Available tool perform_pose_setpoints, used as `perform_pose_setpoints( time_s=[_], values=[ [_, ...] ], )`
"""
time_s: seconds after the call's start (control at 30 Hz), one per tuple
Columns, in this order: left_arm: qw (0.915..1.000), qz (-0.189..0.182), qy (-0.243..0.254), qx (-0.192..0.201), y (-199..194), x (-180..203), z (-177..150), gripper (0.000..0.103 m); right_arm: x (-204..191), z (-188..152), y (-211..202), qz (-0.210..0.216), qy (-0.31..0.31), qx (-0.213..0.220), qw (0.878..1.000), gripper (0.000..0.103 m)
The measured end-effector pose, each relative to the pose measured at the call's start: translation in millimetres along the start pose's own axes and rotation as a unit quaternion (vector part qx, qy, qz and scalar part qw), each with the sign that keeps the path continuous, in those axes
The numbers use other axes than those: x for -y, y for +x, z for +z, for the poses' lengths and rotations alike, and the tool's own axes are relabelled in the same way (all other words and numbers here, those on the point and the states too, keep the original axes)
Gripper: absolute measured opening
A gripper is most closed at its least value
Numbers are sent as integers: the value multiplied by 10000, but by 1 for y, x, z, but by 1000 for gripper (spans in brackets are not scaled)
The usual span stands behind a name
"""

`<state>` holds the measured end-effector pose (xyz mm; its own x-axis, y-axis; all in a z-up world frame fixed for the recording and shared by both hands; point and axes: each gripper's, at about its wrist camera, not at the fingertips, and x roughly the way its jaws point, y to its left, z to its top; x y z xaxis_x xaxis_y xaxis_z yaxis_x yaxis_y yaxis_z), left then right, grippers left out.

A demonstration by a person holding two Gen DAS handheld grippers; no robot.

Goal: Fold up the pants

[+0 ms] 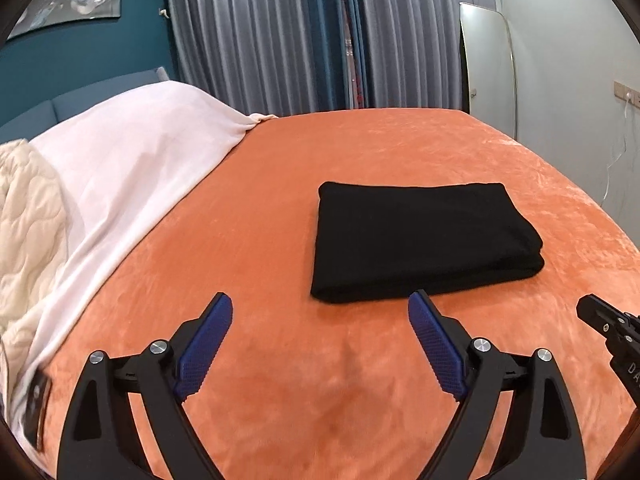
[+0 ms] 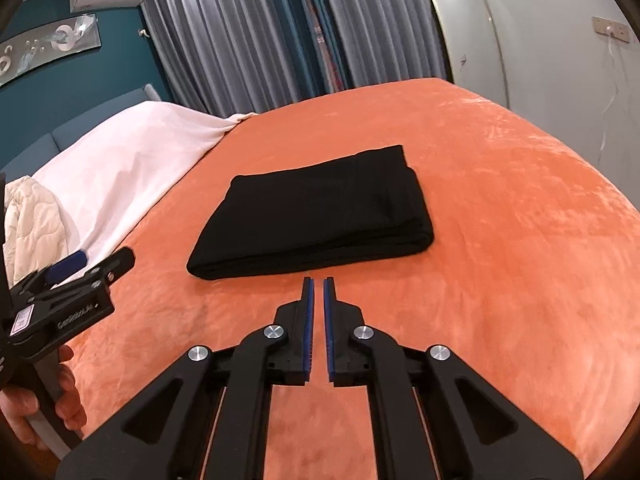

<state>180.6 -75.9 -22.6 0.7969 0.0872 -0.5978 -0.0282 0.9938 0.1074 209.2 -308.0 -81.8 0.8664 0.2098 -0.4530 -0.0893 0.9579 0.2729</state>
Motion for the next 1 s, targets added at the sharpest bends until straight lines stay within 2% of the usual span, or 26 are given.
perform_pose_setpoints(
  time_s=[0.2,0.47,0.67,0.87,1.0],
  values=[
    [9996,55,261,114,-12,-5,-19,87,-8,-18,-18,-172,70,42,9998,6],
    [9986,-14,468,233,-10,-6,-21,87,-23,-23,-16,-380,110,29,9992,6],
    [9995,-6,303,95,2,-13,-16,87,-31,-21,-8,-444,68,26,9990,6],
    [9995,6,241,199,-3,-15,-9,91,-34,-20,-6,-404,48,7,9992,6],
    [9995,-205,223,125,-4,-12,-9,91,-34,-19,-8,-454,25,24,9990,6]
  ],
)
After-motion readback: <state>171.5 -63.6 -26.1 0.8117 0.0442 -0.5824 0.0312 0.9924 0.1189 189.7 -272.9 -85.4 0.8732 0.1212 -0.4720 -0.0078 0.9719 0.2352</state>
